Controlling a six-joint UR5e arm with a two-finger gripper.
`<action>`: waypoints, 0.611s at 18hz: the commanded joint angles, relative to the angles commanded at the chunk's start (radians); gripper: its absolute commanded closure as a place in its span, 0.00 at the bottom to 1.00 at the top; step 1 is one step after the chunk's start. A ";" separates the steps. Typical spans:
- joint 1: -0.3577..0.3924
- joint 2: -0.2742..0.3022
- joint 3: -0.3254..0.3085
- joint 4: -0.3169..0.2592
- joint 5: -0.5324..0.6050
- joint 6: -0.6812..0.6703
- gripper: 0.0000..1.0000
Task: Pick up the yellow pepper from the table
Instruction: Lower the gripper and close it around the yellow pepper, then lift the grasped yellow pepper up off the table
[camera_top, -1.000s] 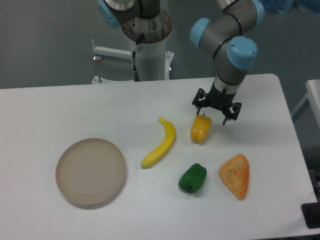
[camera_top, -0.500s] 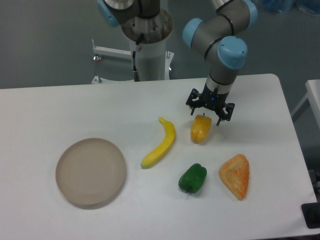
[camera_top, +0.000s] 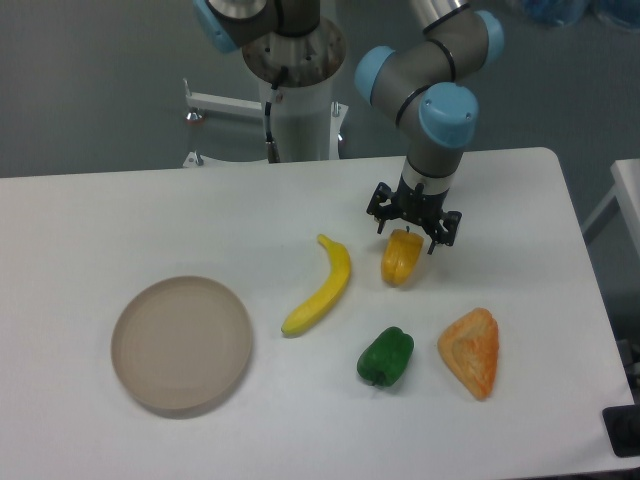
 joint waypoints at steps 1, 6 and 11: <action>0.000 -0.006 0.002 0.000 0.000 0.002 0.01; 0.002 -0.005 0.012 -0.002 -0.002 0.017 0.52; 0.005 -0.005 0.046 -0.015 0.002 0.017 0.53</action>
